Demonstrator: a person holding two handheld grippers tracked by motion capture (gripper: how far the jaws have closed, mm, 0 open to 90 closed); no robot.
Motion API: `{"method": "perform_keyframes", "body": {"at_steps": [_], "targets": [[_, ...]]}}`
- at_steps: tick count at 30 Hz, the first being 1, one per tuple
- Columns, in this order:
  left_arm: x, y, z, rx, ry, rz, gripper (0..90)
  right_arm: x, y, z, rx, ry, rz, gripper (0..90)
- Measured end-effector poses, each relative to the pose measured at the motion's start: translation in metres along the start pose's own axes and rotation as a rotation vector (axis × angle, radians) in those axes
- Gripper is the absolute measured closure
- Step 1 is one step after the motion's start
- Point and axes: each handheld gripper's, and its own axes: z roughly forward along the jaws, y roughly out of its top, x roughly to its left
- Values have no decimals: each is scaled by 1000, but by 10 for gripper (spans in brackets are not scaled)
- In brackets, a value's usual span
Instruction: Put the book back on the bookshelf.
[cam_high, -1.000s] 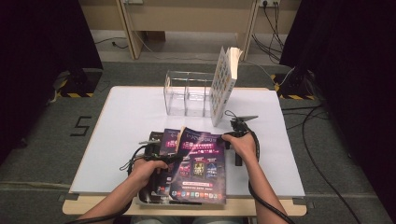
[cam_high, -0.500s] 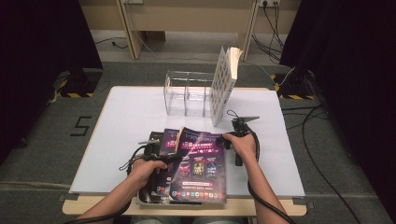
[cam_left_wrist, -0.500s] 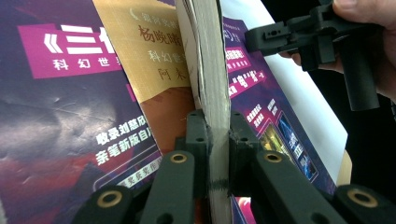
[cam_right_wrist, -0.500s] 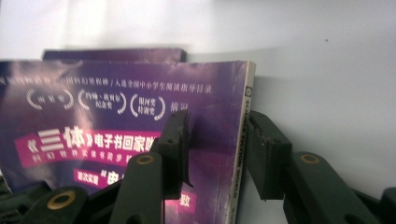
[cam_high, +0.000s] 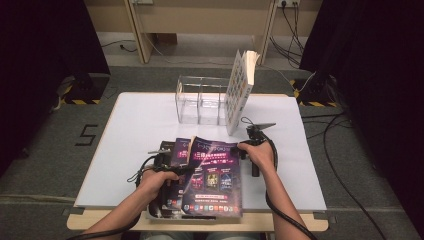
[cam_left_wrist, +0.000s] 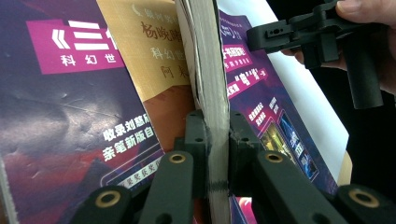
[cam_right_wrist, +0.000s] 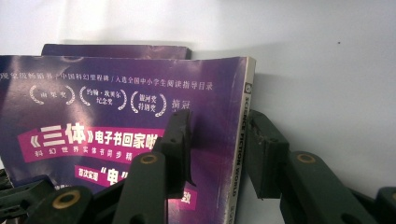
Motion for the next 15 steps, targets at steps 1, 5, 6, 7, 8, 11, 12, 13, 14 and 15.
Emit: {"method": "perform_keyframes", "body": {"at_steps": [1, 5, 6, 7, 8, 11, 12, 13, 14, 15], "targets": [[0, 0, 0, 1, 1, -1, 806, 0, 0, 0, 5, 2, 7, 650], [0, 0, 0, 3, 4, 1, 806, -3, 0, -1, 16, 36, 35, 670], [0, 0, 0, 2, 4, -1, 806, -4, 0, -1, 18, 42, 39, 675], [0, 0, 0, 3, 5, -2, 805, -5, 0, -2, 19, 48, 33, 678], [0, 0, 0, 3, 5, -2, 806, -5, 0, -2, 17, 45, 22, 680], [0, 1, 0, 4, 6, -5, 805, -4, -1, -1, 18, 31, 9, 684], [0, 1, 0, 4, 6, -6, 805, -4, -1, -1, 17, 32, 13, 688], [0, 1, 0, 4, 5, -8, 805, -4, -1, -1, 13, 32, 5, 693], [0, 1, 0, 5, 5, -10, 804, -4, -1, -1, 15, 33, 10, 700], [0, 1, 0, 4, 4, -13, 803, -3, -2, -2, 15, 35, 16, 709]]}}
